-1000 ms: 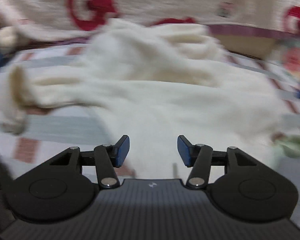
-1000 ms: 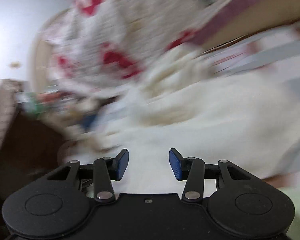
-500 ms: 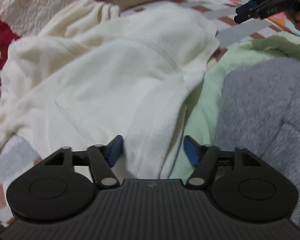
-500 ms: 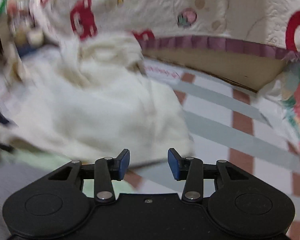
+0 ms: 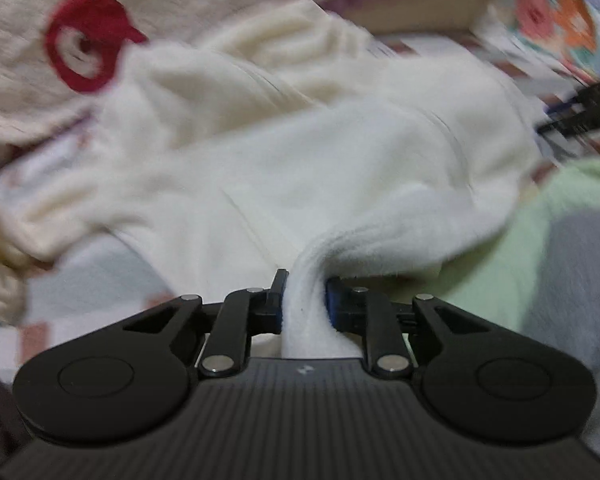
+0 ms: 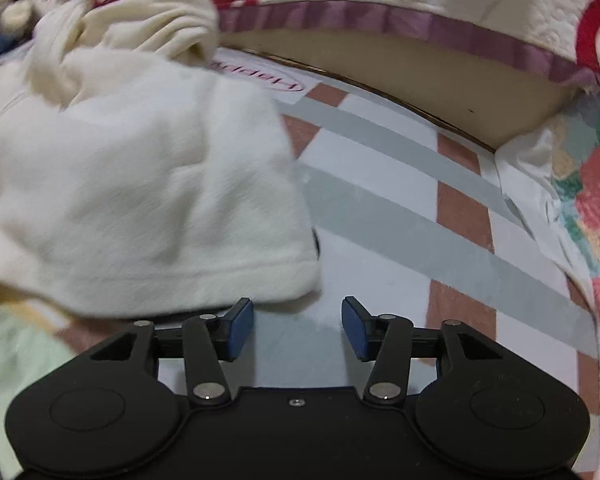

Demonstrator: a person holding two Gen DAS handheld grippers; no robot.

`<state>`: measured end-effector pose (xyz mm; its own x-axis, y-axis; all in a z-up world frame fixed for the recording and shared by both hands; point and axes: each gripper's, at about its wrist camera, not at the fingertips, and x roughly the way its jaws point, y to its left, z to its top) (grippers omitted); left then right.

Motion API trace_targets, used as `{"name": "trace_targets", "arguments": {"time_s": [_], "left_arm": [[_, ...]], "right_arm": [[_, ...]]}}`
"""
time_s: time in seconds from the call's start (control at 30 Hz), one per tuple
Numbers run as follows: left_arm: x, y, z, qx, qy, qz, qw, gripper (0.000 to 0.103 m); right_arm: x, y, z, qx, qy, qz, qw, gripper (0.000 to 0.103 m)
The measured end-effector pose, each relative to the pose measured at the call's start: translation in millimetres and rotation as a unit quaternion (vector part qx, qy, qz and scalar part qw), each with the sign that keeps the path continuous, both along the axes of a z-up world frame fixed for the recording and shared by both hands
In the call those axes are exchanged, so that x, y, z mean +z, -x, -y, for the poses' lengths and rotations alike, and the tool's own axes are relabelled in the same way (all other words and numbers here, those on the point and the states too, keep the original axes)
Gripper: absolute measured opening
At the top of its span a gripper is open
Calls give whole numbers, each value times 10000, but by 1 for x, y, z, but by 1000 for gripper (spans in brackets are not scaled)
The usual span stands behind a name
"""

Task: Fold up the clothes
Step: 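Grasp the garment hem with the left gripper and pull it flat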

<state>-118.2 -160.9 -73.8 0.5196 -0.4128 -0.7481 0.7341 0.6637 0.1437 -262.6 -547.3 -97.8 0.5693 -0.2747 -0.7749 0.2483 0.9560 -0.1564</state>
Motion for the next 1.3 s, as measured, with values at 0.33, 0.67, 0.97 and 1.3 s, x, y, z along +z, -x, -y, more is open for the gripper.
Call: {"name": "trace_targets", "arguments": {"time_s": [0.33, 0.67, 0.97, 1.3], "left_arm": [[31, 0, -4, 272, 327, 985, 9942, 17], [61, -4, -15, 500, 777, 912, 9915, 17], [43, -13, -19, 596, 639, 741, 9934, 17], [45, -7, -28, 591, 777, 719, 9926, 17]], "right_arm": [[-5, -9, 13, -335, -312, 473, 9978, 34], [-14, 4, 12, -303, -700, 372, 9964, 65], [-14, -12, -6, 250, -349, 472, 9980, 64], [32, -14, 28, -193, -1924, 1281, 9727, 19]]}}
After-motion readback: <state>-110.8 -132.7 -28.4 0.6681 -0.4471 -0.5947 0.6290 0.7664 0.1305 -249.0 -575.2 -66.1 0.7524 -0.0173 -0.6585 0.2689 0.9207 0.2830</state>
